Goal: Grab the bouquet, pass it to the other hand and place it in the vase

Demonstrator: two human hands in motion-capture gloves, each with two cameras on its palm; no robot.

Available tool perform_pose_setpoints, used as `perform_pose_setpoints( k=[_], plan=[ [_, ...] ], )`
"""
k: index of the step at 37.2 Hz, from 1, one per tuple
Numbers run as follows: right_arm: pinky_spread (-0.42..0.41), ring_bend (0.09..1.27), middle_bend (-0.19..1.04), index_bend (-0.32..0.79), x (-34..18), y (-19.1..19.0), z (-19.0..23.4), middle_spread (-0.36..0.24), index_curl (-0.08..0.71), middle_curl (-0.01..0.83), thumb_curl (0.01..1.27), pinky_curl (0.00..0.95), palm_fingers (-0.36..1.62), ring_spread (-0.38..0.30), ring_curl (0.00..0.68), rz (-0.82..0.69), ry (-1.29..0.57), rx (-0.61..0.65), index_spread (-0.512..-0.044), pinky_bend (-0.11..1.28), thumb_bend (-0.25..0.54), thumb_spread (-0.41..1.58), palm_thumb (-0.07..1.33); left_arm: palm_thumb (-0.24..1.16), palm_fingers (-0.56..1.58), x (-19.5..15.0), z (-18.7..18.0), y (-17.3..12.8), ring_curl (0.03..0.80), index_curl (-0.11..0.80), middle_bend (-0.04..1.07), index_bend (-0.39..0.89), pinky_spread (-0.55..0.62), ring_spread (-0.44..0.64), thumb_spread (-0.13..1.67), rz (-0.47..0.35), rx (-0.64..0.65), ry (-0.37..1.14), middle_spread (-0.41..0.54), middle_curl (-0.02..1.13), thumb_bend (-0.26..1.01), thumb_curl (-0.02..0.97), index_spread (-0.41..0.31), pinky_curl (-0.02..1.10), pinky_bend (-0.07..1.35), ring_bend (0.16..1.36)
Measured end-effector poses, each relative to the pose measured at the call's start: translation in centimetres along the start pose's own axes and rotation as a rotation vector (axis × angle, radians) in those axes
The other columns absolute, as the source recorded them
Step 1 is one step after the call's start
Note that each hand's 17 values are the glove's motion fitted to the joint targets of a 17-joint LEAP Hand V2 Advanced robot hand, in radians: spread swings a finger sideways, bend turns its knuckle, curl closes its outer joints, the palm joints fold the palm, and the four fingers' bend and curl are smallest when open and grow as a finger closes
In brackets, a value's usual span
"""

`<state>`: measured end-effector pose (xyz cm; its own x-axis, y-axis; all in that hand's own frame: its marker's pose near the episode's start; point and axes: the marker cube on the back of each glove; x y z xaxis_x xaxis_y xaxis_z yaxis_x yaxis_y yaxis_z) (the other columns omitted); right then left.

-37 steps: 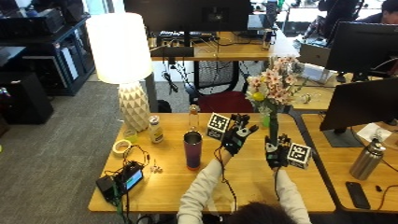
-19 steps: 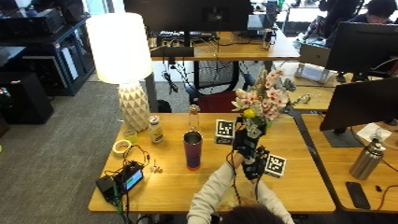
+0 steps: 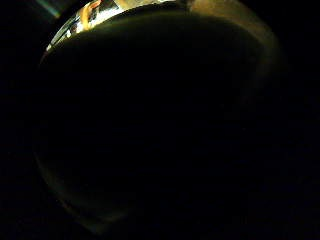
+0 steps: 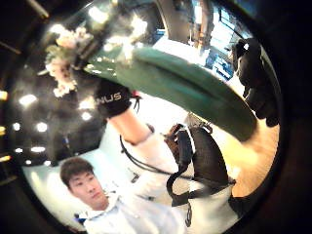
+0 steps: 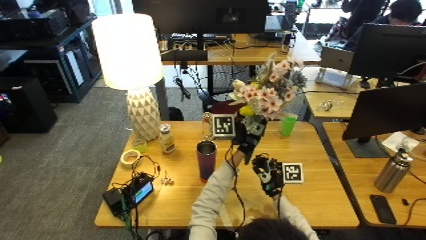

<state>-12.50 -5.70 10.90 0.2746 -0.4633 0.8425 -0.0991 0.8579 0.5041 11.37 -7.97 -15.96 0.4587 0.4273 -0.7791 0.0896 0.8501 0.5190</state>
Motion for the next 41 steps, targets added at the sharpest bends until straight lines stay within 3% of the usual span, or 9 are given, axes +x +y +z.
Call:
perform_pose_setpoints(
  k=[5, 9, 14, 19, 23, 26, 33, 38, 41],
  plan=[
    [-0.242, 0.81, 0.61, 0.11, 1.5, 0.2, -1.2, -0.094, 0.471, 0.526, 0.47, 0.443, 1.08, -0.169, 0.468, 0.076, -0.002, 0.047, -0.198, 0.70, -0.061, 0.94, 0.77, 0.74, 1.47, 6.6, -2.7, -4.1, 0.482, 0.542, 0.75, 0.52, -0.41, -0.39, 0.55, 0.104, 0.138, 0.054, -0.378, 0.58, -0.02, 0.600, -0.381, 0.47, 0.57, 0.82],
    [-0.220, 0.76, 0.57, 0.09, 2.5, -0.1, -2.3, -0.084, 0.436, 0.506, 0.46, 0.428, 1.11, -0.161, 0.447, 0.035, -0.001, 0.068, -0.199, 0.66, -0.041, 0.98, 0.74, 0.74, 1.45, 8.5, -6.4, -6.6, 0.489, 0.556, 0.76, 0.54, -0.42, -0.39, 0.53, 0.215, 0.253, 0.055, -0.382, 0.59, -0.03, 0.623, -0.388, 0.47, 0.60, 0.84],
    [-0.196, 0.72, 0.53, 0.11, 2.3, -0.4, -3.4, -0.077, 0.411, 0.494, 0.45, 0.407, 1.13, -0.155, 0.432, 0.073, 0.000, 0.123, -0.200, 0.59, -0.030, 1.02, 0.72, 0.74, 1.43, 6.4, -10.0, -8.6, 0.496, 0.570, 0.78, 0.56, -0.42, -0.39, 0.52, 0.162, 0.373, -0.095, -0.382, 0.60, -0.03, 0.649, -0.390, 0.48, 0.61, 0.86],
    [-0.187, 0.69, 0.51, 0.12, 2.7, -1.1, -4.4, -0.071, 0.395, 0.486, 0.44, 0.392, 1.16, -0.153, 0.426, -0.063, 0.105, 0.120, -0.191, 0.55, -0.021, 1.05, 0.72, 0.74, 1.42, 3.1, -12.8, -9.8, 0.500, 0.578, 0.79, 0.56, -0.42, -0.39, 0.50, 0.141, 0.448, -0.147, -0.383, 0.60, -0.03, 0.670, -0.388, 0.48, 0.63, 0.87],
    [-0.181, 0.68, 0.50, 0.11, 1.5, -0.5, -4.0, -0.068, 0.383, 0.482, 0.44, 0.386, 1.17, -0.153, 0.424, 0.086, 0.001, 0.120, -0.188, 0.53, -0.021, 1.06, 0.72, 0.74, 1.42, -0.1, -14.4, -10.2, 0.501, 0.583, 0.80, 0.56, -0.42, -0.38, 0.49, 0.083, 0.478, -0.142, -0.384, 0.60, -0.03, 0.684, -0.387, 0.48, 0.63, 0.87],
    [-0.175, 0.67, 0.49, 0.12, 1.0, -0.7, -4.1, -0.066, 0.375, 0.481, 0.44, 0.382, 1.17, -0.153, 0.424, 0.082, -0.056, 0.134, -0.187, 0.51, -0.021, 1.07, 0.72, 0.74, 1.41, -2.8, -15.4, -10.3, 0.501, 0.587, 0.80, 0.56, -0.42, -0.39, 0.49, 0.042, 0.497, -0.137, -0.384, 0.60, -0.03, 0.693, -0.387, 0.48, 0.64, 0.87],
    [-0.171, 0.66, 0.48, 0.12, 3.1, -1.6, -5.0, -0.065, 0.362, 0.481, 0.44, 0.379, 1.18, -0.148, 0.427, -0.158, 0.174, 0.126, -0.186, 0.49, -0.020, 1.08, 0.72, 0.73, 1.41, -7.1, -16.2, -10.4, 0.500, 0.590, 0.80, 0.56, -0.42, -0.39, 0.48, -0.047, 0.510, -0.106, -0.382, 0.60, -0.03, 0.712, -0.389, 0.48, 0.64, 0.88],
    [-0.164, 0.65, 0.47, 0.13, 4.5, -0.8, -4.3, -0.064, 0.356, 0.481, 0.43, 0.378, 1.19, -0.146, 0.429, 0.024, 0.085, 0.105, -0.185, 0.48, -0.021, 1.08, 0.72, 0.72, 1.40, -9.7, -16.5, -10.2, 0.497, 0.591, 0.80, 0.55, -0.42, -0.39, 0.47, -0.077, 0.515, -0.096, -0.379, 0.60, -0.04, 0.721, -0.389, 0.47, 0.64, 0.87],
    [-0.162, 0.65, 0.47, 0.13, 4.8, -0.6, -3.9, -0.064, 0.354, 0.482, 0.43, 0.377, 1.19, -0.145, 0.431, 0.078, 0.052, 0.090, -0.185, 0.47, -0.021, 1.08, 0.72, 0.71, 1.39, -10.6, -16.3, -9.5, 0.493, 0.589, 0.80, 0.54, -0.42, -0.39, 0.48, -0.008, 0.462, -0.044, -0.377, 0.59, -0.05, 0.722, -0.388, 0.47, 0.65, 0.86]
  ],
)
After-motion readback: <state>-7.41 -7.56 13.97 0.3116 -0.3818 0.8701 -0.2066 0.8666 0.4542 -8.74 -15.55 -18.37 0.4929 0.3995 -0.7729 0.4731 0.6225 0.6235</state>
